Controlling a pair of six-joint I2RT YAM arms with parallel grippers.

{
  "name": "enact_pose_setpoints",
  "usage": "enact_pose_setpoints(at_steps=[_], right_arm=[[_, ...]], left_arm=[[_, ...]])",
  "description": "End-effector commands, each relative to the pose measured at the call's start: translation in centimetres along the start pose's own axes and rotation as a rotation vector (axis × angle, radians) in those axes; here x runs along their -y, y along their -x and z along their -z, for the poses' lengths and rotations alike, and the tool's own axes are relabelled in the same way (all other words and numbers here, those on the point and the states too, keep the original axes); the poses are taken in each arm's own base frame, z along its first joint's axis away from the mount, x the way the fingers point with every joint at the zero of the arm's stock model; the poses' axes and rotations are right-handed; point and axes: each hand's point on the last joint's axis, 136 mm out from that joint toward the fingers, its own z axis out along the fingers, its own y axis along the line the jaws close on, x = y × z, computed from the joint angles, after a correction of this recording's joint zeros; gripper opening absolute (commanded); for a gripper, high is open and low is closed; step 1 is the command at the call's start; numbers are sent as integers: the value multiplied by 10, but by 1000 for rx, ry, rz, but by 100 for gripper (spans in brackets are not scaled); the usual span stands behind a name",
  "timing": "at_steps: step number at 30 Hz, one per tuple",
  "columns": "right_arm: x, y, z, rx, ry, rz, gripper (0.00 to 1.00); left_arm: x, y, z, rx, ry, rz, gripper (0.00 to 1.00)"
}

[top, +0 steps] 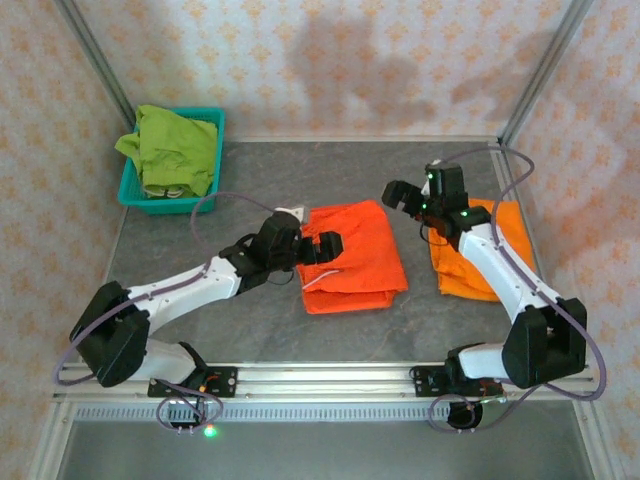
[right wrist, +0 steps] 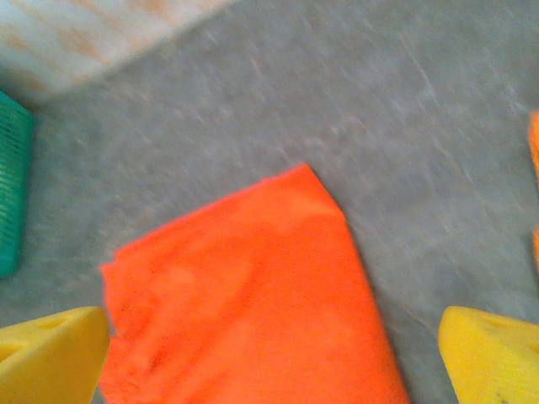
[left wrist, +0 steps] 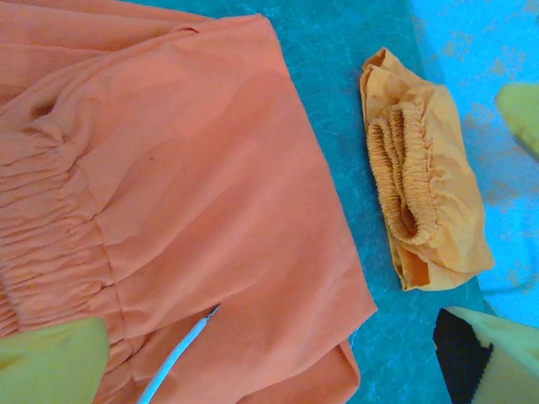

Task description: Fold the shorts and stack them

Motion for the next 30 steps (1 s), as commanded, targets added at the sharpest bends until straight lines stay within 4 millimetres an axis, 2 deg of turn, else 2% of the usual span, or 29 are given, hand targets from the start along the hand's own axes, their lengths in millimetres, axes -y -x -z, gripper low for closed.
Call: enact_pose_setpoints(at_steps=[1, 8, 13, 16, 20, 25, 30], right_arm=[[24, -33, -2, -94, -79, 40, 100], [21, -57, -14, -232, -37, 89, 100], [30, -72, -30, -352, -56, 68, 91], [24, -81, -41, -414, -12, 50, 88], [18, -87, -56, -460, 28, 34, 82], [17, -97, -77, -515, 53, -13, 76], [17, -107, -91, -540, 78, -64, 70]], left_arm=[[-7, -4, -21, -41, 25, -11, 100], [-45, -24, -59, -94, 112, -5, 100], [-81, -21, -66, -131, 187, -14, 100], [-96, -14, -65, -151, 240, -75, 100], [-98, -13, -65, -193, 267, -183, 100], [-97, -17, -70, -206, 244, -182, 100], [-99, -19, -71, -199, 237, -169, 100]])
